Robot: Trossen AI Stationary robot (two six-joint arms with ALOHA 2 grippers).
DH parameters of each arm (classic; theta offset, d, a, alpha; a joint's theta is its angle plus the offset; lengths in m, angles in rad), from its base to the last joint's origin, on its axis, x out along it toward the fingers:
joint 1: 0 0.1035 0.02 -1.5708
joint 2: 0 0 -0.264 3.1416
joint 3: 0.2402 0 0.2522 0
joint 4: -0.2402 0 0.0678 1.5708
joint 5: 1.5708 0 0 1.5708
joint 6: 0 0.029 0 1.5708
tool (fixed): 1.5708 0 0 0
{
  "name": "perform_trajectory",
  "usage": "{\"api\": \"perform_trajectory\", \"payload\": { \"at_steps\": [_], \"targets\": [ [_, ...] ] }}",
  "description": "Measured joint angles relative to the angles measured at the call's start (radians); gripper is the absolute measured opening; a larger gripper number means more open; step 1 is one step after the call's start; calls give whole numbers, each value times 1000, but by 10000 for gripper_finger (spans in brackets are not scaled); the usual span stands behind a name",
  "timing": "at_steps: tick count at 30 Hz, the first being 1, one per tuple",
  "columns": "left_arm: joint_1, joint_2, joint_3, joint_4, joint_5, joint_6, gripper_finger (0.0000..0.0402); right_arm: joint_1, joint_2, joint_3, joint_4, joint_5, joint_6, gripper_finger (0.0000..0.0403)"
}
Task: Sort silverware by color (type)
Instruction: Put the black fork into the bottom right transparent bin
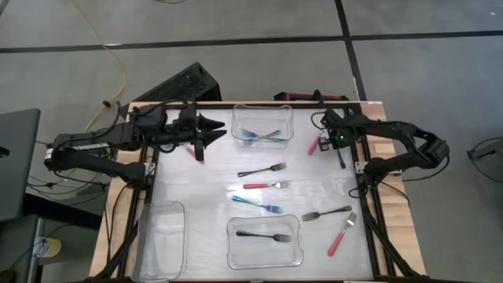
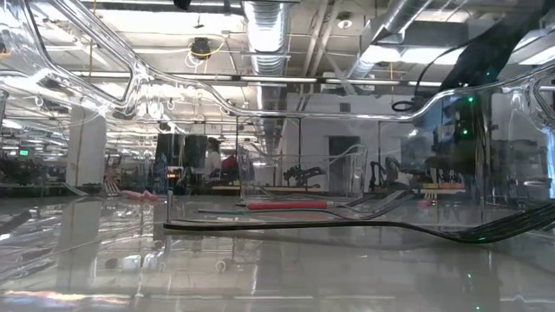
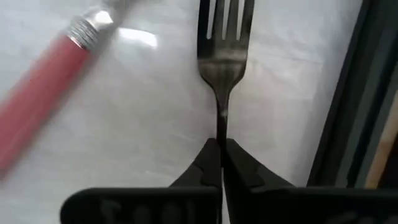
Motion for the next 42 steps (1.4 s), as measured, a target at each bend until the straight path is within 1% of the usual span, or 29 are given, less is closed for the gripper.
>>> {"api": "perform_trajectory", "payload": {
  "at_steps": [3, 7, 11, 15, 18, 21, 23, 25, 27, 30, 32, 35, 38, 40, 42],
  "targets": [
    [0, 10, 0, 6, 0, -6, 122, 6, -80, 19, 14, 29, 19, 26],
    [-5, 42, 1, 3, 1, -49, 122, 38, -199, 34, -5, 28, 53, 33],
    [-39, 128, 1, 2, 1, -97, 122, 119, -351, 75, 52, 2, 113, 25],
    [-86, 254, 1, 47, 4, -122, 122, 265, -483, 81, 296, -49, 216, 27],
    [-117, 346, 0, 163, 4, -123, 122, 398, -514, 83, 511, -50, 267, 27],
    [-138, 418, 0, 305, 19, -99, 122, 533, -492, 83, 714, -48, 285, 26],
    [-145, 453, 0, 382, 23, -74, 122, 613, -456, 83, 816, -26, 295, 26],
    [-145, 467, 0, 417, 13, -47, 122, 678, -412, 83, 895, 19, 315, 26],
    [-144, 471, 0, 424, -21, -41, 122, 725, -369, 83, 958, 64, 312, 26],
    [-143, 469, 0, 410, -77, -32, 122, 772, -315, 83, 1013, 156, 318, 26],
    [-144, 467, 0, 412, -87, -15, 122, 791, -277, 83, 1045, 198, 335, 26],
    [-144, 467, 0, 403, -93, 5, 122, 805, -224, 83, 1141, 234, 338, 25],
    [-144, 467, 0, 349, -141, 7, 122, 816, -175, 84, 1241, 250, 342, 25],
    [-143, 467, 0, 310, -172, 13, 122, 817, -144, 99, 1258, 262, 343, 25],
    [-141, 467, 0, 301, -179, 23, 122, 823, -114, 129, 1255, 277, 338, 25]
  ]
}}
